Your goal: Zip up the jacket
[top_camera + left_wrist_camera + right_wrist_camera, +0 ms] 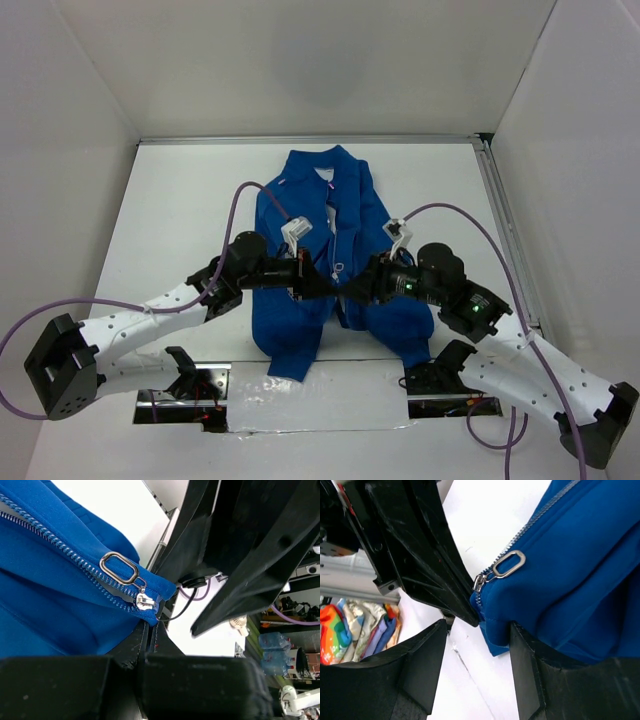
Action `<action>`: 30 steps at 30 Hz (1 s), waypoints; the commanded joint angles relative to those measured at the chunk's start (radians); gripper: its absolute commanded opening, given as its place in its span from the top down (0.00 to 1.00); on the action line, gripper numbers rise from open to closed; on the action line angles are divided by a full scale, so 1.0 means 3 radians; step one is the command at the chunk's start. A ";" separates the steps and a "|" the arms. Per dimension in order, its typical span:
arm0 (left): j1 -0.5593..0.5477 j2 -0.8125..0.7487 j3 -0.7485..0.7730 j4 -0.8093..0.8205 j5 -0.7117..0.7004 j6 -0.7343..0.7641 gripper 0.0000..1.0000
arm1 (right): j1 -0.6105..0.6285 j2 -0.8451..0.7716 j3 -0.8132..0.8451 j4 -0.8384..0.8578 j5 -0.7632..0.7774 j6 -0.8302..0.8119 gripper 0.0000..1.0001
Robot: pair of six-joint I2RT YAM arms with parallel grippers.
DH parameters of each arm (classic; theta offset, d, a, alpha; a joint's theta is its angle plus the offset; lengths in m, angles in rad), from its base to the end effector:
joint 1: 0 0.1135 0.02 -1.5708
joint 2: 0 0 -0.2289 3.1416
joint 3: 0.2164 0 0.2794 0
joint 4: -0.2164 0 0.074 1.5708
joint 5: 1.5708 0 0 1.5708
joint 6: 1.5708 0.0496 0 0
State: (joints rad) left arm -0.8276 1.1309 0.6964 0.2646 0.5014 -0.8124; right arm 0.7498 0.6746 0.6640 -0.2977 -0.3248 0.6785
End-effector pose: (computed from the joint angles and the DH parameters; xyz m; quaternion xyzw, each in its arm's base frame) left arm 0.1930 -0.2452 0.2403 0.1655 0.7394 -0.5859 0.2873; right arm 0.1576 0.1684 0.2768 -0.1237 0.7928 0.4801 0.3546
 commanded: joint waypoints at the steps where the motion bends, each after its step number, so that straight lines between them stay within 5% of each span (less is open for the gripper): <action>1: 0.0008 -0.0011 0.0143 0.0330 0.0011 -0.0160 1.00 | 0.0073 0.0021 -0.0076 0.0470 -0.0211 0.0080 0.40; 15: 0.0008 0.0019 0.0123 0.0544 0.0123 -0.0232 1.00 | 0.0154 -0.0030 -0.0178 0.0501 0.0280 0.0198 0.39; 21: 0.0008 0.0024 0.0087 0.0642 0.0184 -0.0258 1.00 | 0.0160 0.0175 -0.0178 0.0910 0.0239 0.0178 0.62; 25: 0.0003 -0.0001 0.0046 0.0688 0.0236 -0.0238 1.00 | 0.0160 0.0155 -0.0198 0.0895 0.0412 0.0198 1.00; 30: -0.0008 -0.0032 0.0113 0.0479 0.0292 -0.0110 0.94 | 0.0154 0.0022 -0.0142 0.0590 0.0489 0.0060 1.00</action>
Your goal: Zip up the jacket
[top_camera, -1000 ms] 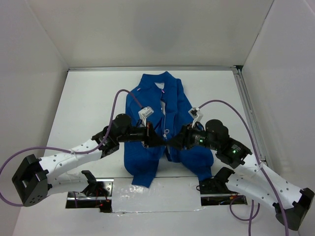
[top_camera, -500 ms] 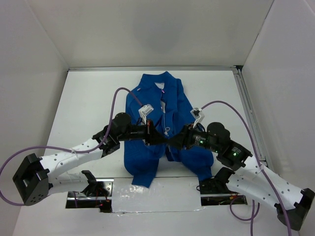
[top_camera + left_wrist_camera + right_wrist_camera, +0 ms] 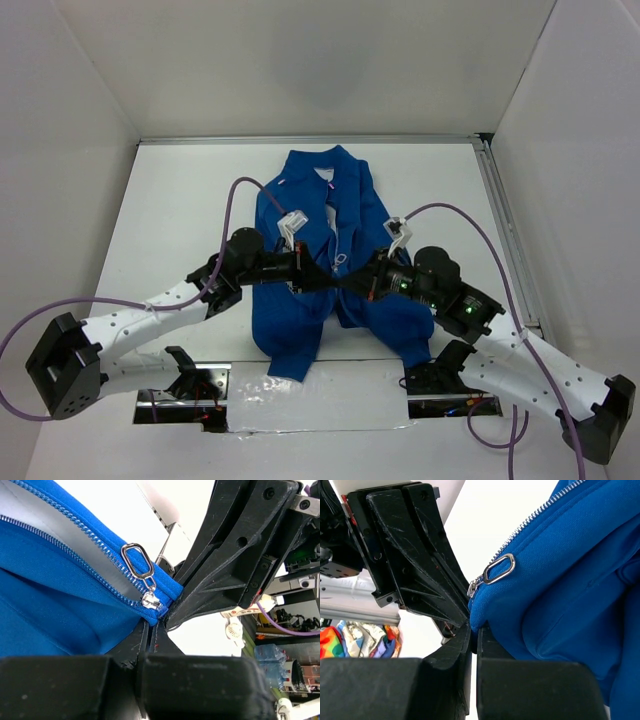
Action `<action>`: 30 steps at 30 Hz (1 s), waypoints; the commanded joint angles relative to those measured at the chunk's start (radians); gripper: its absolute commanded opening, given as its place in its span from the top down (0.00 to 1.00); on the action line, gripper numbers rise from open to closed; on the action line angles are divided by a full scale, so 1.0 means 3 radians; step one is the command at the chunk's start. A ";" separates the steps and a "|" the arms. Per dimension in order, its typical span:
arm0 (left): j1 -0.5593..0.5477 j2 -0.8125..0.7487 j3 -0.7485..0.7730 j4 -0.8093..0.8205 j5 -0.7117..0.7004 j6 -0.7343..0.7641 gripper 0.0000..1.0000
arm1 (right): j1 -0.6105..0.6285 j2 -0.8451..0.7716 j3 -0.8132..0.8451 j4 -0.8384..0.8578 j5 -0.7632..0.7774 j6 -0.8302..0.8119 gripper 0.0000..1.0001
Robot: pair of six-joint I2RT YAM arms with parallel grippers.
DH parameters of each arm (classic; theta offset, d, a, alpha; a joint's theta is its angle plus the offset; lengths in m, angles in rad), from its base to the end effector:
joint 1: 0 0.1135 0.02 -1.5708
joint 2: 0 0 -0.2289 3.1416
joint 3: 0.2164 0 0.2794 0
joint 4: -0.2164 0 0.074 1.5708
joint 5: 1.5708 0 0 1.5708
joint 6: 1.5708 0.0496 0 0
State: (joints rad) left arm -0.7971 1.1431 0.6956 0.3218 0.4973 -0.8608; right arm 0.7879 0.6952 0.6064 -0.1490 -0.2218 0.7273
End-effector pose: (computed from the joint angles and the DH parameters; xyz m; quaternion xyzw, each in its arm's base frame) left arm 0.2023 -0.2409 0.2430 0.1395 0.7319 -0.5973 0.2970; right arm 0.1618 0.1780 0.2668 -0.0920 0.7787 0.4854 0.3866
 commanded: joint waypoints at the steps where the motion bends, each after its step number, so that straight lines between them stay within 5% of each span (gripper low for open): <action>1: -0.0114 -0.0078 0.0100 0.0318 0.0346 0.0097 0.92 | 0.0032 -0.0072 0.0045 0.0062 0.0217 -0.0098 1.00; 5: -0.0196 -0.0103 0.0100 0.0237 0.0490 0.0404 0.70 | 0.0027 -0.0246 -0.0017 0.0016 0.0392 -0.0184 1.00; 6: -0.0211 -0.0103 0.0156 0.0130 0.0460 0.0455 0.53 | 0.0027 -0.0297 0.0003 -0.0090 0.0417 -0.0210 1.00; 10: -0.0140 -0.0159 0.0284 -0.0402 0.0266 0.0777 0.22 | 0.0032 -0.0242 0.0223 -0.0673 0.0458 -0.0460 1.00; 16: 0.0187 -0.0328 0.0340 -0.0424 0.0300 0.0875 0.14 | 0.0038 -0.0012 0.0331 -0.0991 0.0136 -0.0737 1.00; 30: 0.0264 0.0720 0.1087 -0.0796 0.0618 0.1141 0.14 | 0.0038 0.0173 0.0489 -0.0940 -0.0002 -0.0952 1.00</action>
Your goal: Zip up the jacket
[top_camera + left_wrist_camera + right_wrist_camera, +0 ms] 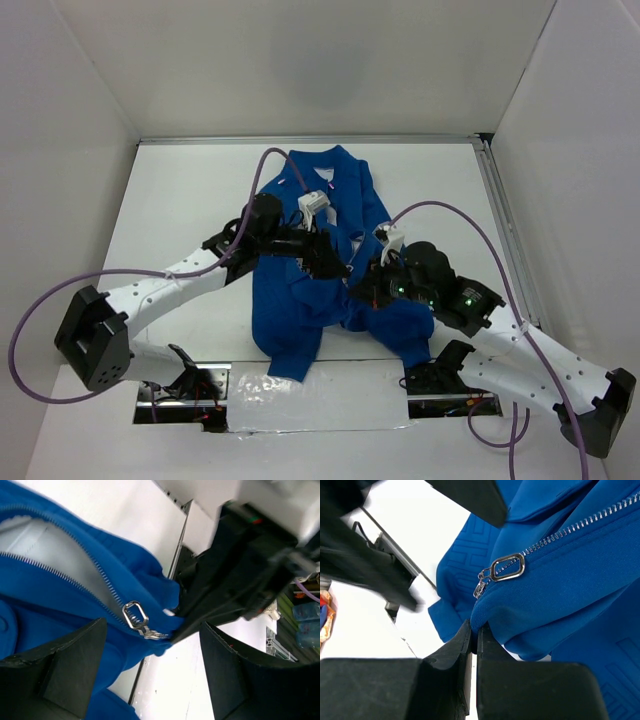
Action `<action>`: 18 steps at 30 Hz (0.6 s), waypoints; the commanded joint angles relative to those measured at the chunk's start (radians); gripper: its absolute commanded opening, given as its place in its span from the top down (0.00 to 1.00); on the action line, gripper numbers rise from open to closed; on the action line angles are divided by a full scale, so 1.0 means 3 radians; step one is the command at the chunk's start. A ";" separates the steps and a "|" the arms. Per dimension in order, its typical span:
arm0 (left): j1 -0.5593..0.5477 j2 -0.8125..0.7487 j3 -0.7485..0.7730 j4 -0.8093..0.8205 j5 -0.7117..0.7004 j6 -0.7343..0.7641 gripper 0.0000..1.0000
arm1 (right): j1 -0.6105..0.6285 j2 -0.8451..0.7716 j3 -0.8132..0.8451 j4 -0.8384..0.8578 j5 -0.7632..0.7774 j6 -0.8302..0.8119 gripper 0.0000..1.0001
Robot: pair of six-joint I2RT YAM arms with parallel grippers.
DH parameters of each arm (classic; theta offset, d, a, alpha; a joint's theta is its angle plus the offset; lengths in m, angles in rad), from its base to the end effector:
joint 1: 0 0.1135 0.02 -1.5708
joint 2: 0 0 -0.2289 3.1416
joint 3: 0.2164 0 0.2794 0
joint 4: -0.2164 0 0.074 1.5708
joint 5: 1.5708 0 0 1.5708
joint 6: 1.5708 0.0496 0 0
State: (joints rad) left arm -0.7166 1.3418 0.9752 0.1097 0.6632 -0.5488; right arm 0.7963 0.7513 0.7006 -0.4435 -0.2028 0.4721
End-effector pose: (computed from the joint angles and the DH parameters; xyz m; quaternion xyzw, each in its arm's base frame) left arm 0.2466 -0.2553 0.2659 0.2609 0.7294 -0.5493 0.3132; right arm 0.1581 0.1758 0.2577 -0.1891 0.8346 0.3722 0.3594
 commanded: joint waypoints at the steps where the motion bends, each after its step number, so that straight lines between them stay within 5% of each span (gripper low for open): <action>1: 0.0001 0.0093 0.0155 -0.0105 0.0045 0.0091 0.14 | 0.0010 -0.0009 0.0196 0.0036 -0.0061 -0.0101 1.00; 12: -0.0025 0.0236 0.0165 0.0002 0.0483 0.0034 0.23 | 0.0020 0.0027 0.0226 0.0072 -0.0014 -0.0101 1.00; 18: -0.0025 0.0232 -0.0008 0.0043 0.0443 0.0050 0.20 | 0.0025 -0.0009 0.0262 0.0082 -0.0040 -0.0106 1.00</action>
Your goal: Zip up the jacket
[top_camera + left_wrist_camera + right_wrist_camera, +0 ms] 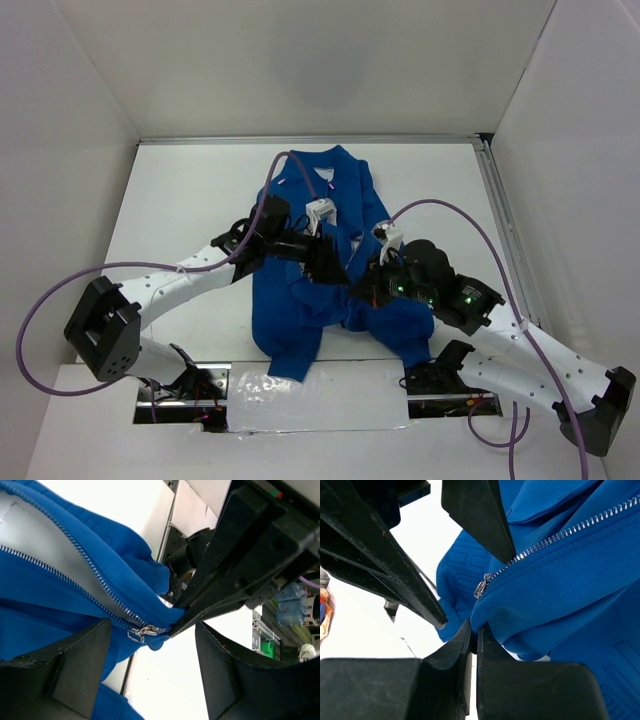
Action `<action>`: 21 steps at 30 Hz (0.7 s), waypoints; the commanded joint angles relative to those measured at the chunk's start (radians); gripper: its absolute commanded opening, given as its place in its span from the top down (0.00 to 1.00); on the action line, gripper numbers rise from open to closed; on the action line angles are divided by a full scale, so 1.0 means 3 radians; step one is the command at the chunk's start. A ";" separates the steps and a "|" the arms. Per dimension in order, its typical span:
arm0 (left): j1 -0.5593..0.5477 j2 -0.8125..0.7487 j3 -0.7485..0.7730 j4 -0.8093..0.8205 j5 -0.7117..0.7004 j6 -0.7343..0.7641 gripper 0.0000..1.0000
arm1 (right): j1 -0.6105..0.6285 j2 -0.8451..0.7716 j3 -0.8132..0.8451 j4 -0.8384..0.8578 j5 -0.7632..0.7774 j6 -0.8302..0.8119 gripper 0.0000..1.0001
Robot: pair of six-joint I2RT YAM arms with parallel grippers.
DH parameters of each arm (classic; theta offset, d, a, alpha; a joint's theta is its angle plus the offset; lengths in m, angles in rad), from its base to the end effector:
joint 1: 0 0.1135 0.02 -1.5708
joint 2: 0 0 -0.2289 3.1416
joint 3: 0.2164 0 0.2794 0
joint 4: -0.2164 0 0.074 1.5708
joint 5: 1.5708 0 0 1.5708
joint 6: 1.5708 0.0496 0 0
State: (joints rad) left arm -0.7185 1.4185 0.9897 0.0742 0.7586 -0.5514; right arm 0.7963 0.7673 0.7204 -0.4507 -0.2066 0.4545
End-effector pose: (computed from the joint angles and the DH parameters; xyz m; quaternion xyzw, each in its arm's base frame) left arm 0.2497 -0.2637 0.2427 0.2744 0.7421 -0.5594 0.2470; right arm 0.1594 0.1775 0.2610 -0.1973 0.8335 0.3695 0.3604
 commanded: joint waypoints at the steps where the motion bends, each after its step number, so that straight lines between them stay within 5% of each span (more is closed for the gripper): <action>1: -0.0008 -0.0049 -0.0138 0.0420 0.0221 0.0140 0.20 | 0.0025 -0.0063 0.0196 0.0096 -0.0042 -0.0058 1.00; 9: 0.0115 -0.0111 -0.0349 0.0735 0.1025 0.0830 0.26 | 0.0015 -0.0088 0.0247 0.0086 -0.0130 -0.0083 1.00; 21: 0.0120 0.0057 -0.0221 0.0770 0.0769 0.1056 0.31 | 0.0020 -0.0093 0.0298 0.0112 -0.0298 -0.0140 1.00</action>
State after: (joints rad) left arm -0.6857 1.4139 0.8761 0.2554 0.9733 -0.3046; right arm 0.7963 0.7578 0.7521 -0.4519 -0.2596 0.4358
